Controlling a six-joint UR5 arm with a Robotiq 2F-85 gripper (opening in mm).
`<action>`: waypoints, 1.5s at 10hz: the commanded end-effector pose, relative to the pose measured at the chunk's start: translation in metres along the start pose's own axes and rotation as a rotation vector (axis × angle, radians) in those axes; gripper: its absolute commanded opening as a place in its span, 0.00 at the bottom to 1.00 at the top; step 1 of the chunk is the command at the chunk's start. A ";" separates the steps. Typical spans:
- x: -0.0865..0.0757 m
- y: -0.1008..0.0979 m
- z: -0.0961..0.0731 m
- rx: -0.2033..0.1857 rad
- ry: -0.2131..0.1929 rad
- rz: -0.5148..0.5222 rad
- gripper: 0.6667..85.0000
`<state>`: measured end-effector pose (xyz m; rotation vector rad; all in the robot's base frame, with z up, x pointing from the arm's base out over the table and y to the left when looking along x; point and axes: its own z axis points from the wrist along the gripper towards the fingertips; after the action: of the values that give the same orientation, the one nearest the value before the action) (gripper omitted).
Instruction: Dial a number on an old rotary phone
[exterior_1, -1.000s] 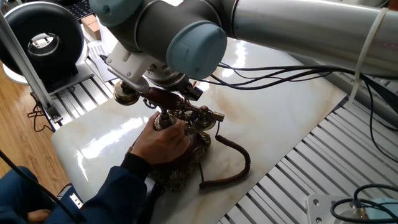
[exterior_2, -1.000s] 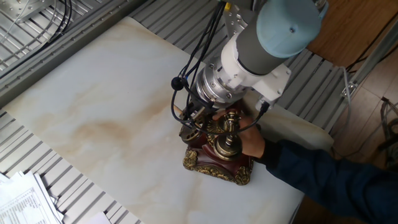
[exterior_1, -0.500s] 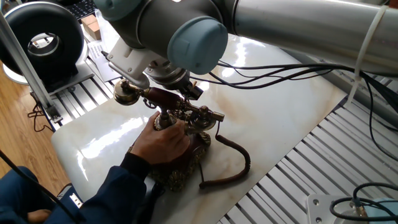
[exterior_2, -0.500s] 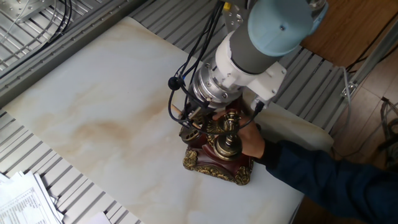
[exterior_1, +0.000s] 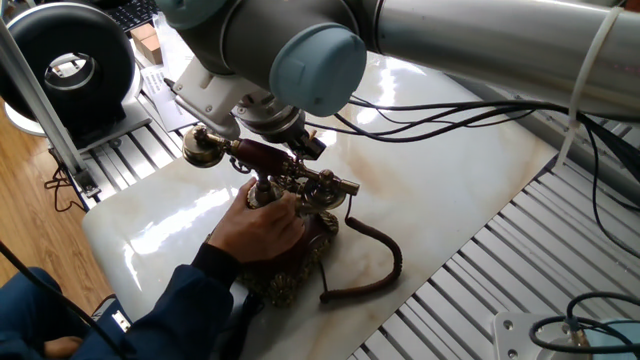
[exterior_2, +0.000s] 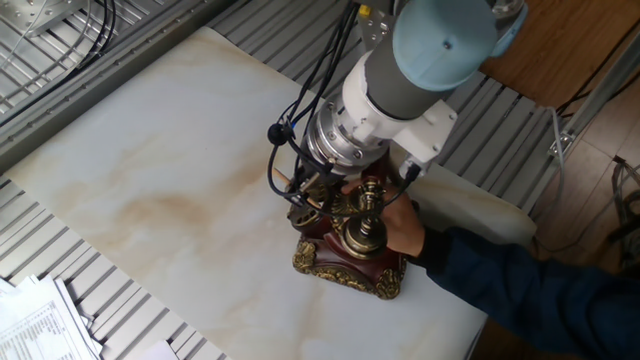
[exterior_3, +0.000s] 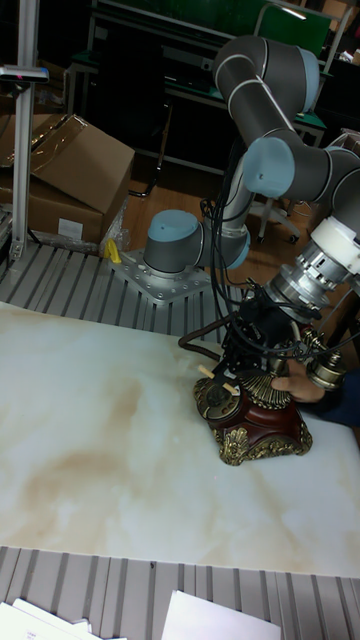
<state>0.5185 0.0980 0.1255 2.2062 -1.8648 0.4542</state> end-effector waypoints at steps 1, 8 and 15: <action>-0.002 -0.005 0.003 0.003 -0.012 0.009 0.01; -0.002 -0.015 0.009 0.007 -0.005 0.010 0.01; -0.002 -0.022 0.017 0.012 -0.006 0.015 0.01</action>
<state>0.5394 0.0964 0.1124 2.2029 -1.8752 0.4735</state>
